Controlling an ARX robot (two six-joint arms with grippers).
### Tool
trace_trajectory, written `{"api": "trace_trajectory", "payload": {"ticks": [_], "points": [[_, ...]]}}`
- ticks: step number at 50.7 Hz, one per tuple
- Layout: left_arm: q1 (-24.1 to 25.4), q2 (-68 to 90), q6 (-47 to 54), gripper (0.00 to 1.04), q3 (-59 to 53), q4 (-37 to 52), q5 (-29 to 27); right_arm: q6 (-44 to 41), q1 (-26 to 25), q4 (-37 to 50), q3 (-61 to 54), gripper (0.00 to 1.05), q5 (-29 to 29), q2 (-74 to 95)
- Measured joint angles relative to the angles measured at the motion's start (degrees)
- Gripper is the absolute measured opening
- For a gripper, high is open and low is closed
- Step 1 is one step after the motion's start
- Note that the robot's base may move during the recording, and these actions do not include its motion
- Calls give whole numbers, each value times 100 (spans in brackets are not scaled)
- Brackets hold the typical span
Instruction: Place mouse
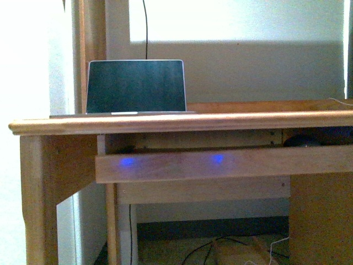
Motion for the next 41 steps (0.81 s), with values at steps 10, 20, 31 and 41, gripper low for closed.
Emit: {"api": "trace_trajectory", "payload": {"ticks": [10,20,31,41], "points": [[0,0,0,97,0,0,0,0,0,0,0,97,-2,0],[0,0,0,97,0,2,-2,0,0,0,0,97,-2,0],[-22,1172,-907,97,555,-973,1001,-2,2,0,0,97,-7,0],[-105,3654,-334,97,811,765,564,0,0,0,0,97,-4,0]]}}
